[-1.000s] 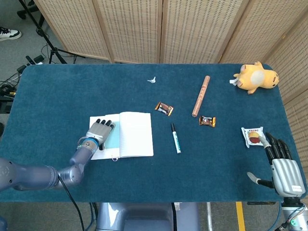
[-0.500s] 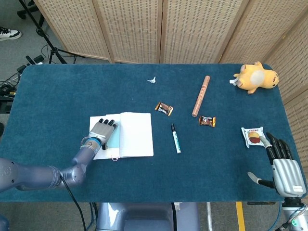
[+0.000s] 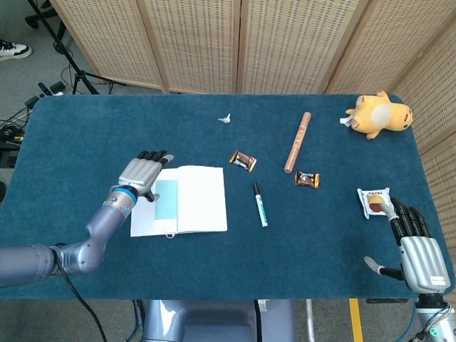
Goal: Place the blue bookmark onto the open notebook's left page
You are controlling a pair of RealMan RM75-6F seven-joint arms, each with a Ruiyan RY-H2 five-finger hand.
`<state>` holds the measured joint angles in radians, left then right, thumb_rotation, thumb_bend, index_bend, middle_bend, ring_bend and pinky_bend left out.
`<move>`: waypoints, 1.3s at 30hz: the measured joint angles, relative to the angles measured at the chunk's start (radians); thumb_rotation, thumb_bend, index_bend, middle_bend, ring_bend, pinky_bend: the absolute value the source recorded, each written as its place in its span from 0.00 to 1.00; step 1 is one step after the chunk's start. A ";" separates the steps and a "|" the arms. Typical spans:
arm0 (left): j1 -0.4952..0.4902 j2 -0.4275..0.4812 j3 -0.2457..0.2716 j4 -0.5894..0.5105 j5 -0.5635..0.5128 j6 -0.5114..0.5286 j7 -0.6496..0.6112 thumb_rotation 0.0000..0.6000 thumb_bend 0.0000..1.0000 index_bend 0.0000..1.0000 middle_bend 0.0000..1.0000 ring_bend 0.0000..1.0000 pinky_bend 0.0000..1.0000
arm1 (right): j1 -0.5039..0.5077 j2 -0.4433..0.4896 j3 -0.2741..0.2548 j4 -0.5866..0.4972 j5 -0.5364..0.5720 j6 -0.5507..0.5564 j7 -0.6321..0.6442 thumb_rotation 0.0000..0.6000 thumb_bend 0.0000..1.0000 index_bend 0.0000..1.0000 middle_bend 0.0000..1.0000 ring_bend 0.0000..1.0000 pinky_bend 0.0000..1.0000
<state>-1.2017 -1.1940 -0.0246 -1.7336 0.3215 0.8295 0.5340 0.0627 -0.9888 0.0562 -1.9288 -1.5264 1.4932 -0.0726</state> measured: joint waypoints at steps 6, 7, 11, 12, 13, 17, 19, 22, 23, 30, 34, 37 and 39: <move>0.108 0.128 -0.013 -0.103 0.148 0.040 -0.107 1.00 0.26 0.00 0.00 0.00 0.00 | -0.001 0.003 -0.004 -0.004 -0.003 -0.004 -0.003 1.00 0.10 0.00 0.00 0.00 0.00; 0.130 0.140 -0.010 -0.114 0.181 0.052 -0.123 1.00 0.26 0.00 0.00 0.00 0.00 | 0.001 0.003 -0.004 -0.004 -0.001 -0.008 -0.006 1.00 0.10 0.00 0.00 0.00 0.00; 0.256 0.201 0.011 -0.162 0.363 0.136 -0.201 1.00 0.26 0.00 0.00 0.00 0.00 | 0.006 -0.002 -0.006 -0.007 0.003 -0.022 -0.027 1.00 0.10 0.00 0.00 0.00 0.00; 0.287 0.213 0.018 -0.170 0.404 0.159 -0.222 1.00 0.26 0.00 0.00 0.00 0.00 | 0.007 -0.003 -0.007 -0.009 0.003 -0.024 -0.033 1.00 0.10 0.00 0.00 0.00 0.00; 0.319 0.224 0.025 -0.176 0.447 0.183 -0.243 1.00 0.26 0.00 0.00 0.00 0.00 | 0.008 -0.004 -0.008 -0.010 0.002 -0.026 -0.040 1.00 0.10 0.00 0.00 0.00 0.00; 0.472 0.264 0.072 -0.186 0.649 0.297 -0.337 1.00 0.26 0.00 0.00 0.00 0.00 | 0.012 -0.013 -0.012 -0.019 -0.002 -0.033 -0.075 1.00 0.10 0.00 0.00 0.00 0.00; 0.543 0.274 0.095 -0.182 0.730 0.357 -0.368 1.00 0.26 0.00 0.00 0.00 0.00 | 0.014 -0.016 -0.013 -0.023 -0.003 -0.036 -0.090 1.00 0.10 0.00 0.00 0.00 0.00; 0.651 0.279 0.126 -0.169 0.839 0.466 -0.401 1.00 0.26 0.00 0.00 0.00 0.00 | 0.016 -0.023 -0.015 -0.029 -0.005 -0.039 -0.113 1.00 0.10 0.00 0.00 0.00 0.00; 0.690 0.276 0.137 -0.161 0.875 0.509 -0.409 1.00 0.26 0.00 0.00 0.00 0.00 | 0.017 -0.026 -0.016 -0.031 -0.006 -0.040 -0.121 1.00 0.10 0.00 0.00 0.00 0.00; 0.878 0.222 0.170 -0.103 1.005 0.735 -0.420 1.00 0.25 0.00 0.00 0.00 0.00 | 0.016 -0.035 -0.013 -0.042 -0.007 -0.030 -0.149 1.00 0.10 0.00 0.00 0.00 0.00; 0.940 0.197 0.174 -0.059 1.042 0.784 -0.439 1.00 0.25 0.00 0.00 0.00 0.00 | 0.015 -0.034 -0.011 -0.049 -0.008 -0.025 -0.152 1.00 0.10 0.00 0.00 0.00 0.00; 0.966 0.195 0.169 -0.039 1.061 0.803 -0.465 1.00 0.25 0.00 0.00 0.00 0.00 | 0.015 -0.036 -0.012 -0.053 -0.016 -0.024 -0.156 1.00 0.10 0.00 0.00 0.00 0.00; 0.986 0.196 0.159 -0.032 1.072 0.822 -0.484 1.00 0.25 0.00 0.00 0.00 0.00 | 0.017 -0.038 -0.015 -0.058 -0.026 -0.026 -0.164 1.00 0.10 0.00 0.00 0.00 0.00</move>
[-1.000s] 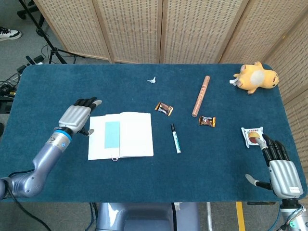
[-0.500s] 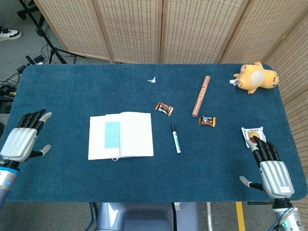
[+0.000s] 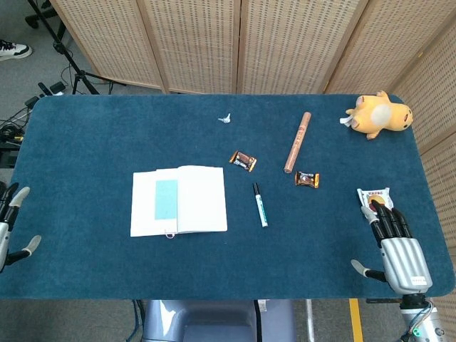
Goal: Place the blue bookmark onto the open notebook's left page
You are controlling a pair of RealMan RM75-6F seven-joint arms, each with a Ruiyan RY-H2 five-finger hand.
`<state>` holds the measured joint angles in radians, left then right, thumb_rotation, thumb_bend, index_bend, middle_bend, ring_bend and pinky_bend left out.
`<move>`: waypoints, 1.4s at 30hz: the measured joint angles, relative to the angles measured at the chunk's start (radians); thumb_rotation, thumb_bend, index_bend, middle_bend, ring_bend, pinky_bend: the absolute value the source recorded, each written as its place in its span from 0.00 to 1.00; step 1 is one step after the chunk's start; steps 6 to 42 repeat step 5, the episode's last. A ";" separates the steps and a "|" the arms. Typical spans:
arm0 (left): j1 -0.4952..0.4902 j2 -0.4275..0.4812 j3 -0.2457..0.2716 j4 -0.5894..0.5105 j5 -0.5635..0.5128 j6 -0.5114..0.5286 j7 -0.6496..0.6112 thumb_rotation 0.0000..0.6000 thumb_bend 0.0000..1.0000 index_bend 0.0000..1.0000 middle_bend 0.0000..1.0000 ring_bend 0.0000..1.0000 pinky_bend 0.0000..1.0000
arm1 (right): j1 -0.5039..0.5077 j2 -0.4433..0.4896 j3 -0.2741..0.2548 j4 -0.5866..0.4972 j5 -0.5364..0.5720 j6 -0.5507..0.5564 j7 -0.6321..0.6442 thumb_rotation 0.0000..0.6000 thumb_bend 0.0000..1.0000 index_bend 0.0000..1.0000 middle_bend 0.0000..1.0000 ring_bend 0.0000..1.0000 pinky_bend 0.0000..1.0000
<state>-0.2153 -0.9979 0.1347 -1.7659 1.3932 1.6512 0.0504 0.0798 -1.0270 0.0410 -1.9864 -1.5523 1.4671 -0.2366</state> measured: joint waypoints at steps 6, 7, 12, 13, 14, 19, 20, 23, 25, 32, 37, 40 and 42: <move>0.024 0.004 -0.020 0.007 0.021 -0.007 -0.019 1.00 0.25 0.00 0.00 0.00 0.00 | 0.007 -0.010 -0.005 -0.005 -0.013 -0.011 -0.017 1.00 0.10 0.00 0.00 0.00 0.00; 0.024 0.004 -0.020 0.007 0.021 -0.007 -0.019 1.00 0.25 0.00 0.00 0.00 0.00 | 0.007 -0.010 -0.005 -0.005 -0.013 -0.011 -0.017 1.00 0.10 0.00 0.00 0.00 0.00; 0.024 0.004 -0.020 0.007 0.021 -0.007 -0.019 1.00 0.25 0.00 0.00 0.00 0.00 | 0.007 -0.010 -0.005 -0.005 -0.013 -0.011 -0.017 1.00 0.10 0.00 0.00 0.00 0.00; 0.024 0.004 -0.020 0.007 0.021 -0.007 -0.019 1.00 0.25 0.00 0.00 0.00 0.00 | 0.007 -0.010 -0.005 -0.005 -0.013 -0.011 -0.017 1.00 0.10 0.00 0.00 0.00 0.00; 0.024 0.004 -0.020 0.007 0.021 -0.007 -0.019 1.00 0.25 0.00 0.00 0.00 0.00 | 0.007 -0.010 -0.005 -0.005 -0.013 -0.011 -0.017 1.00 0.10 0.00 0.00 0.00 0.00; 0.024 0.004 -0.020 0.007 0.021 -0.007 -0.019 1.00 0.25 0.00 0.00 0.00 0.00 | 0.007 -0.010 -0.005 -0.005 -0.013 -0.011 -0.017 1.00 0.10 0.00 0.00 0.00 0.00; 0.024 0.004 -0.020 0.007 0.021 -0.007 -0.019 1.00 0.25 0.00 0.00 0.00 0.00 | 0.007 -0.010 -0.005 -0.005 -0.013 -0.011 -0.017 1.00 0.10 0.00 0.00 0.00 0.00; 0.024 0.004 -0.020 0.007 0.021 -0.007 -0.019 1.00 0.25 0.00 0.00 0.00 0.00 | 0.007 -0.010 -0.005 -0.005 -0.013 -0.011 -0.017 1.00 0.10 0.00 0.00 0.00 0.00; 0.024 0.004 -0.020 0.007 0.021 -0.007 -0.019 1.00 0.25 0.00 0.00 0.00 0.00 | 0.007 -0.010 -0.005 -0.005 -0.013 -0.011 -0.017 1.00 0.10 0.00 0.00 0.00 0.00; 0.024 0.004 -0.020 0.007 0.021 -0.007 -0.019 1.00 0.25 0.00 0.00 0.00 0.00 | 0.007 -0.010 -0.005 -0.005 -0.013 -0.011 -0.017 1.00 0.10 0.00 0.00 0.00 0.00; 0.024 0.004 -0.020 0.007 0.021 -0.007 -0.019 1.00 0.25 0.00 0.00 0.00 0.00 | 0.007 -0.010 -0.005 -0.005 -0.013 -0.011 -0.017 1.00 0.10 0.00 0.00 0.00 0.00; 0.024 0.004 -0.020 0.007 0.021 -0.007 -0.019 1.00 0.25 0.00 0.00 0.00 0.00 | 0.007 -0.010 -0.005 -0.005 -0.013 -0.011 -0.017 1.00 0.10 0.00 0.00 0.00 0.00; 0.024 0.004 -0.020 0.007 0.021 -0.007 -0.019 1.00 0.25 0.00 0.00 0.00 0.00 | 0.007 -0.010 -0.005 -0.005 -0.013 -0.011 -0.017 1.00 0.10 0.00 0.00 0.00 0.00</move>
